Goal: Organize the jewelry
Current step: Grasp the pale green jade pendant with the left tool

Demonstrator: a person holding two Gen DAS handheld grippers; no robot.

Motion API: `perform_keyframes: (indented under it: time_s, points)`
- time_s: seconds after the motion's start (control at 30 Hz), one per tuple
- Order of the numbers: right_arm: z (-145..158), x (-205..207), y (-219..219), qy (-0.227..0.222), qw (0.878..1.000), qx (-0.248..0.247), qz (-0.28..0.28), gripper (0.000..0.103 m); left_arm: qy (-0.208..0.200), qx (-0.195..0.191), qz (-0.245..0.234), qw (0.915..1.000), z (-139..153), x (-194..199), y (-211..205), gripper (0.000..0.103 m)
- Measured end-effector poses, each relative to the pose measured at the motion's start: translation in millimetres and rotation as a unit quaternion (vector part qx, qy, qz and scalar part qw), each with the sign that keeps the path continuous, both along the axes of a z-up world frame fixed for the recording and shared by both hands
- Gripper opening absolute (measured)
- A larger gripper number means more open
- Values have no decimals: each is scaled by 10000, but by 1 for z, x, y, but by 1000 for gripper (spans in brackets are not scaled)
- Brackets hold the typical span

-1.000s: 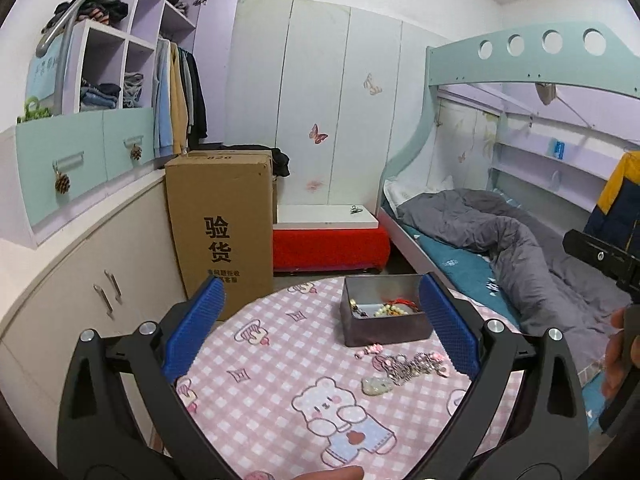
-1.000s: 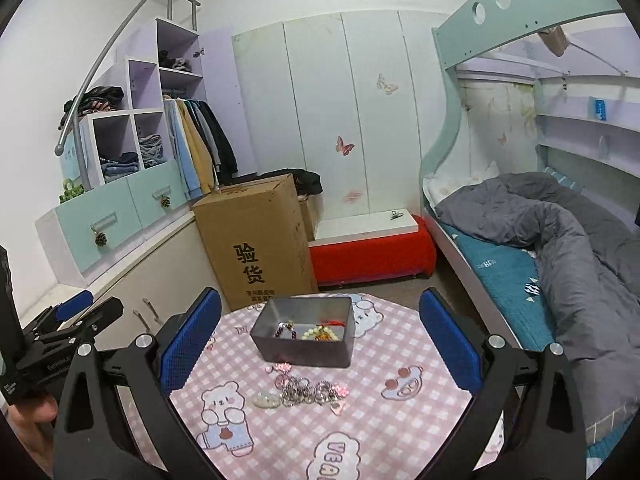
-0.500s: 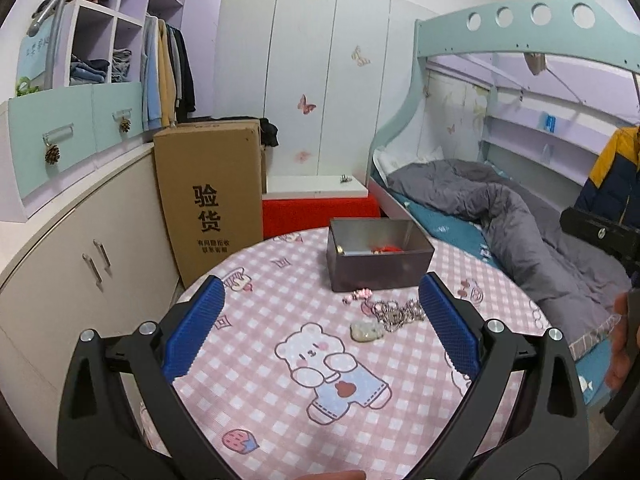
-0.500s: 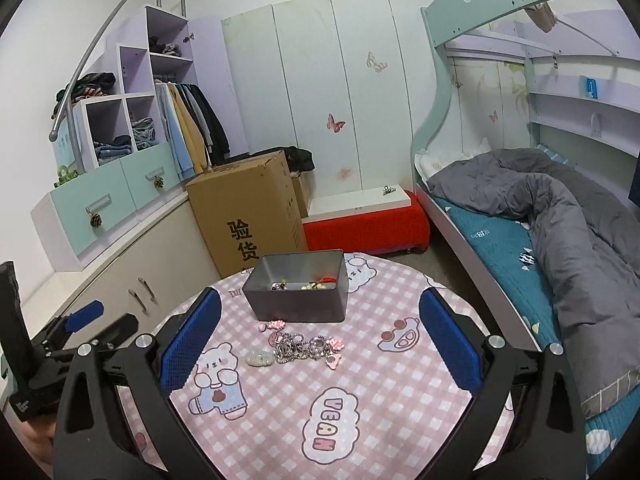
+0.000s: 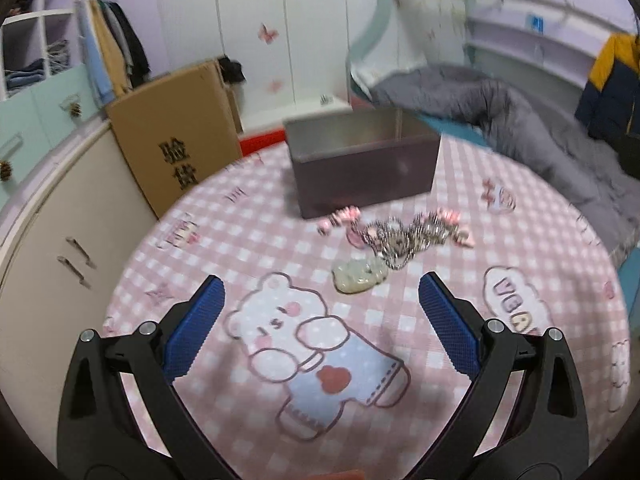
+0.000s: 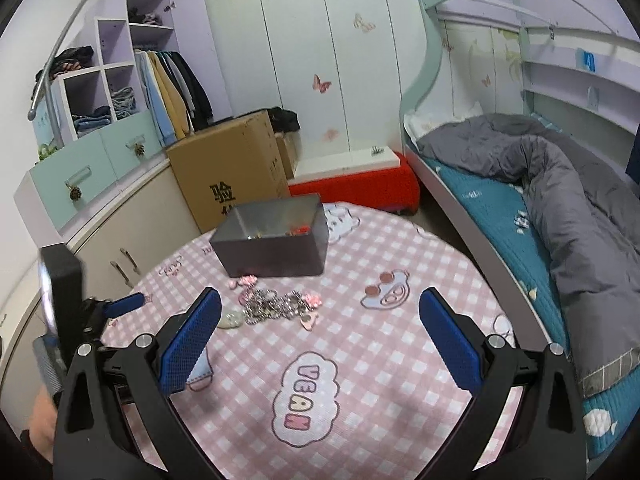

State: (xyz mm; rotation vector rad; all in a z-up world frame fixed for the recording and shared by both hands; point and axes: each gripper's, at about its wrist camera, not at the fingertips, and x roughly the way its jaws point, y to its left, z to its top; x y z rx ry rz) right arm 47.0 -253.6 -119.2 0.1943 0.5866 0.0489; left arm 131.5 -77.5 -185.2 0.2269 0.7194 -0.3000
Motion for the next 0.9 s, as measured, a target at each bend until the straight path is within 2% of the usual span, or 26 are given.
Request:
perform_keyframes:
  time_s: [0.3,0.4,0.43,0.47,0.5,0.53,0.57,0.6,0.9]
  points:
    - [-21,13,-12,312,9995,60,-71,96,484,410,-95,9979,-32,39,-15,96]
    - [-29,18,-14,411,9991,89,-53,96,654,397,-243,9968,-37,46,-17,95]
    - [-30,19,-14,437,9990,89,-45,96,675,330,-359,9965,-37,46,-18,90]
    - [-32,20,-13,461,9989,80,-36,96,731,232,-477,9959,-37,47,-19,77]
    - [-34,22,-12,495,9988,62,-20,96,792,93,-581,9951,-37,47,-18,69]
    - [-36,23,-13,512,9987,53,-12,96,904,-161,-719,9932,-36,48,-15,54]
    - [-38,24,-12,541,9985,44,2,96,904,-219,-749,9928,-35,48,-15,44]
    - [-39,26,-12,567,9984,42,11,96,902,-257,-805,9923,-35,47,-14,42]
    - [-51,35,-12,797,9968,-36,54,96,946,-426,-1104,9885,-33,40,-11,42]
